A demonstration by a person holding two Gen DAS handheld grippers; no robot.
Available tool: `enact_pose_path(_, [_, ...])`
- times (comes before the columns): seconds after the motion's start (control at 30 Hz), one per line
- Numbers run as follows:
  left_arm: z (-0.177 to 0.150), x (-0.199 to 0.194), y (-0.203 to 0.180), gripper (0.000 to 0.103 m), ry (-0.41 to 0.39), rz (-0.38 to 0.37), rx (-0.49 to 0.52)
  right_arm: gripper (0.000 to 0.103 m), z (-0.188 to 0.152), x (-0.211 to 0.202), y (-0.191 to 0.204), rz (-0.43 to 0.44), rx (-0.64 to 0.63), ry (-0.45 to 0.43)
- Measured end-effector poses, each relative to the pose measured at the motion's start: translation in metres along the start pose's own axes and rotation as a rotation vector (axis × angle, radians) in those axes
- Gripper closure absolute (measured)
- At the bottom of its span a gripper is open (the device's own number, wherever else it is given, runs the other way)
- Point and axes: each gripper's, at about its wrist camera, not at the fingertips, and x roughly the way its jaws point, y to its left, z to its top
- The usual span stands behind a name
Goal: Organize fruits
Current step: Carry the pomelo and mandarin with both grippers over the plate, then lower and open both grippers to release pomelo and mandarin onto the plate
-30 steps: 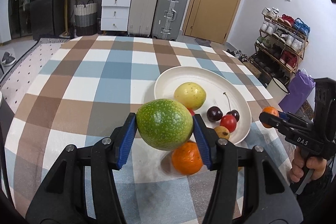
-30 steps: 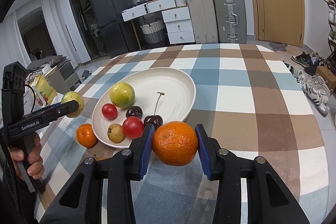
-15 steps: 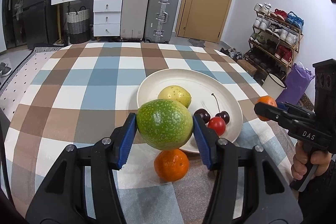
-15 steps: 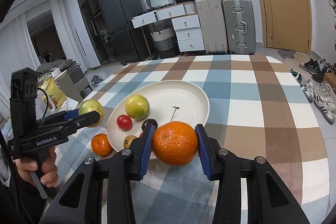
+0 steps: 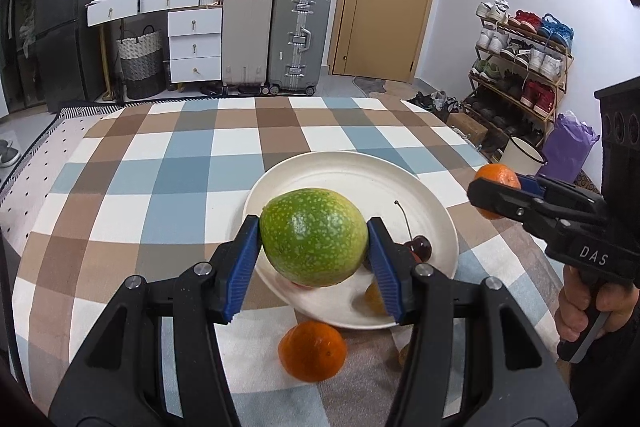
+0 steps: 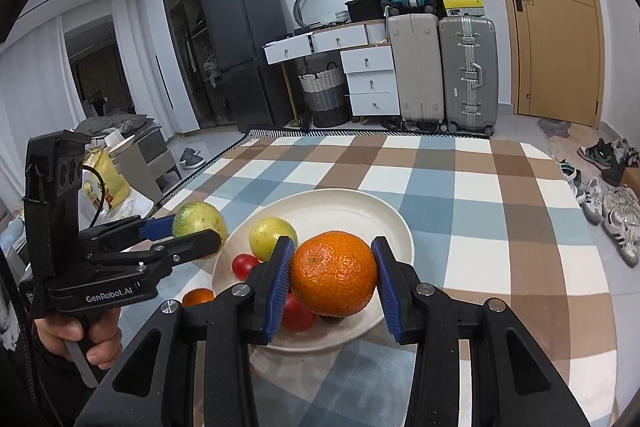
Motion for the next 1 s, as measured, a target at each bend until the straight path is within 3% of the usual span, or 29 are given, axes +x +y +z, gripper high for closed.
enact_pose_path(0.53, [0.012, 0.027, -0.019, 0.052, 0.011, -0.024, 0.043, 0.062, 0.009, 0.027, -0.008, 0.018, 0.026, 0.012])
enact_pose_path(1.0, [0.006, 0.041, -0.031, 0.052, 0.021, -0.024, 0.097, 0.062, -0.002, 0.059, -0.031, 0.002, 0.119, 0.079])
